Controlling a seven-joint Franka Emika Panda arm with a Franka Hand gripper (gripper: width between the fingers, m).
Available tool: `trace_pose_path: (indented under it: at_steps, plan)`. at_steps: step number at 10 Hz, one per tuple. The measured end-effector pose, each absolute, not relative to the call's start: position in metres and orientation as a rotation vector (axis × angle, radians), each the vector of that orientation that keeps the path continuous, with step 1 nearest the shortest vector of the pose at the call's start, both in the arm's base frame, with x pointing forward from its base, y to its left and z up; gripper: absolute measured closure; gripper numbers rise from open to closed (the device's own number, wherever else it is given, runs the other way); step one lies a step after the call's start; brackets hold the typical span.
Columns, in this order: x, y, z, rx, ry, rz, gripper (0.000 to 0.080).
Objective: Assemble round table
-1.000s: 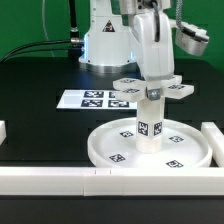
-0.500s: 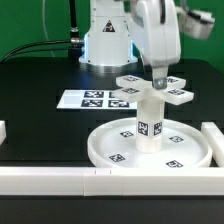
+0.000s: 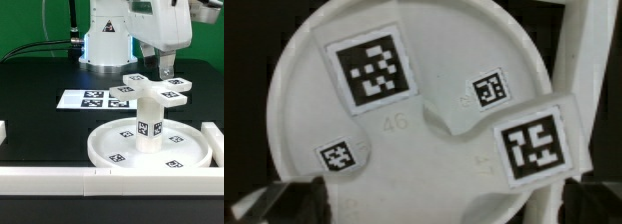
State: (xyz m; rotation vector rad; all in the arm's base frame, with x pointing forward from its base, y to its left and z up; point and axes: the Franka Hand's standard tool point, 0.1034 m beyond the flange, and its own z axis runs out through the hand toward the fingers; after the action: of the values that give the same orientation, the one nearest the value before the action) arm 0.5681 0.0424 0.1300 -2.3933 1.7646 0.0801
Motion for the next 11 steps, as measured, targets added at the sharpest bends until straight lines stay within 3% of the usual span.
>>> trace_pose_path:
  at_steps: [8,11]
  plan:
    - [0.577,0.047,0.127,-2.901,0.641,0.010,0.0151]
    - [0.579,0.048,0.129,-3.054,-0.045,-0.053,0.0151]
